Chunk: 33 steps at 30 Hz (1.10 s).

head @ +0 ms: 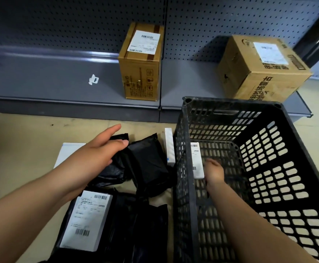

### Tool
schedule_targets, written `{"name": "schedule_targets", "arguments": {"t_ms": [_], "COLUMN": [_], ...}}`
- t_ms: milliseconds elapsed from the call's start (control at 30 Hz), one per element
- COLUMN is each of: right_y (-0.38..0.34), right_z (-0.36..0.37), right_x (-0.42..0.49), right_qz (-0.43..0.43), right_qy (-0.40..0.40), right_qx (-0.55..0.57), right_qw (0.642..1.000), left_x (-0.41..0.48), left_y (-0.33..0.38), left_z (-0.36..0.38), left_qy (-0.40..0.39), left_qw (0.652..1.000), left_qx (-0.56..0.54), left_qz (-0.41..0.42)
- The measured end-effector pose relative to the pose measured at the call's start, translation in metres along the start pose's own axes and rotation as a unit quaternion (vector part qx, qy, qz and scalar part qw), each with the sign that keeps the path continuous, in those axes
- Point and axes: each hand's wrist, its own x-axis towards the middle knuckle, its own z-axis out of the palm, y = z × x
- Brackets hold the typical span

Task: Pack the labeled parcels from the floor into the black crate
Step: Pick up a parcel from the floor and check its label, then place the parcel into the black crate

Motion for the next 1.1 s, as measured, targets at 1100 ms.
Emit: {"name": "schedule_targets", "arguments": {"t_ms": [1100], "right_y": [0.147], "right_z": [0.061], "right_x": [-0.243], "right_qz": [-0.017], "right_qy": [-0.104], "right_qx": [-0.242], "right_qw": [0.965], "left_x": [0.010], "left_y": [-0.325], "left_z": [0.123], "left_qy": [-0.045], "left_qw": [0.941], "left_qx": [0.262], "left_qz": [-0.209]}}
